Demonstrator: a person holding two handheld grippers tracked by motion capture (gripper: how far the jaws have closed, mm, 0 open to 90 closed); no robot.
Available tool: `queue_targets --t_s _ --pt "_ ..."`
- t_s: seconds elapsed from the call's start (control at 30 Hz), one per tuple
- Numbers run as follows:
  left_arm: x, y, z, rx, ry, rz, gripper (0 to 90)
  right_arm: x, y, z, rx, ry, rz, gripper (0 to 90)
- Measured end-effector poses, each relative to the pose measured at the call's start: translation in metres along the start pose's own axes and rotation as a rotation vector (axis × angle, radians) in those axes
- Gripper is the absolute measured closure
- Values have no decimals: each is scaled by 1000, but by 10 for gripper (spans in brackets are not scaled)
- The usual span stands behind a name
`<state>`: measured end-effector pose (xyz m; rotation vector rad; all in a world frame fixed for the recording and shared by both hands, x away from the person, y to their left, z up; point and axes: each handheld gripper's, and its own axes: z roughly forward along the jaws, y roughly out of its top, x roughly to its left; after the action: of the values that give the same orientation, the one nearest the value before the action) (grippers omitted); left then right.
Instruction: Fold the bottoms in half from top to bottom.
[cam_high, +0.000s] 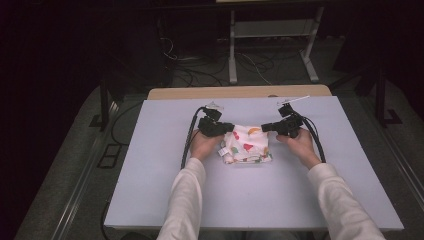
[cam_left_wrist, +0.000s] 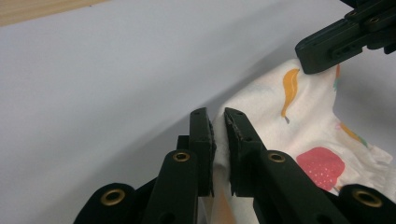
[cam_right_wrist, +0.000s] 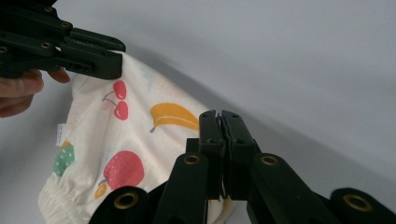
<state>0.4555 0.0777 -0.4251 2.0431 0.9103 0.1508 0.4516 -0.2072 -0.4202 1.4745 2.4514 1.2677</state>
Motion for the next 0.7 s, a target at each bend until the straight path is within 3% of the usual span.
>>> queue_targets --t_s 0.17,0.33,0.7 --pt "4 -3 2 5 3 -25 805 0 2 3 -20 0 -3 856" --pt "5 -3 3 8 9 -8 799 -2 0 6 -31 9 14 856" --pt "11 -8 10 -17 -4 -35 790 -5 -2 11 -34 12 40 852"
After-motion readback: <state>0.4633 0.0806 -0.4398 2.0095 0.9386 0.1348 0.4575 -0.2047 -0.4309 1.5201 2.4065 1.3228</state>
